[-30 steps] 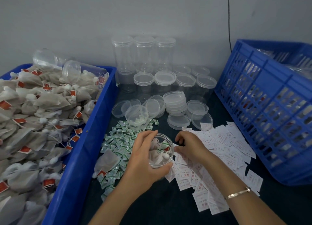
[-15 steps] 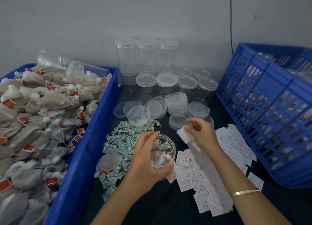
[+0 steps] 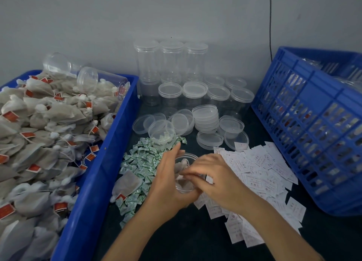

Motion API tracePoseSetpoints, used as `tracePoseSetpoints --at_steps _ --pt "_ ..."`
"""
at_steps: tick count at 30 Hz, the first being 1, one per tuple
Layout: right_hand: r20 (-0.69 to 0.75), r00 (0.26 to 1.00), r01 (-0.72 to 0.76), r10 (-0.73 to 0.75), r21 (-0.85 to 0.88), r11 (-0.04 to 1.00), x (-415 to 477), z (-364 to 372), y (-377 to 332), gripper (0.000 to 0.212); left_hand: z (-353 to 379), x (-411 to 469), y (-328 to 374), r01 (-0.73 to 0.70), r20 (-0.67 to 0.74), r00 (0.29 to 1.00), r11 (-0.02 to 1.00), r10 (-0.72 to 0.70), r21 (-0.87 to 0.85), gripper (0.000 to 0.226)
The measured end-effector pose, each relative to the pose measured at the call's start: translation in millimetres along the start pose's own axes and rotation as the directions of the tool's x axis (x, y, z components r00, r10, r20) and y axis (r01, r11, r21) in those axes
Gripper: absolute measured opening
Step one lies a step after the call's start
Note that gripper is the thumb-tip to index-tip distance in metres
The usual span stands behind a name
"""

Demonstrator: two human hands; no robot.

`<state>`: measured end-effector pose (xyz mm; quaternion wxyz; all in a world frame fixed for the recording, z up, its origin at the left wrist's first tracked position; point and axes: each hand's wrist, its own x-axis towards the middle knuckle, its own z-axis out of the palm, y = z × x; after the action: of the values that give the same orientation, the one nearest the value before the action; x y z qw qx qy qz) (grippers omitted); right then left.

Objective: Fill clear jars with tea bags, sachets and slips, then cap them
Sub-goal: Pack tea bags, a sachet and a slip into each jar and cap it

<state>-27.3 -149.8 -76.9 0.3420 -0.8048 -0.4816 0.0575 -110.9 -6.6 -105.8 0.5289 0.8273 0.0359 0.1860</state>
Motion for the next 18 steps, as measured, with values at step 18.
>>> tracePoseSetpoints --at_steps 18 --pt "0.244 0.912 -0.301 0.329 -0.144 0.943 -23 -34 -22 0.101 15 -21 17 0.109 -0.076 0.989 0.978 -0.124 -0.176 0.081"
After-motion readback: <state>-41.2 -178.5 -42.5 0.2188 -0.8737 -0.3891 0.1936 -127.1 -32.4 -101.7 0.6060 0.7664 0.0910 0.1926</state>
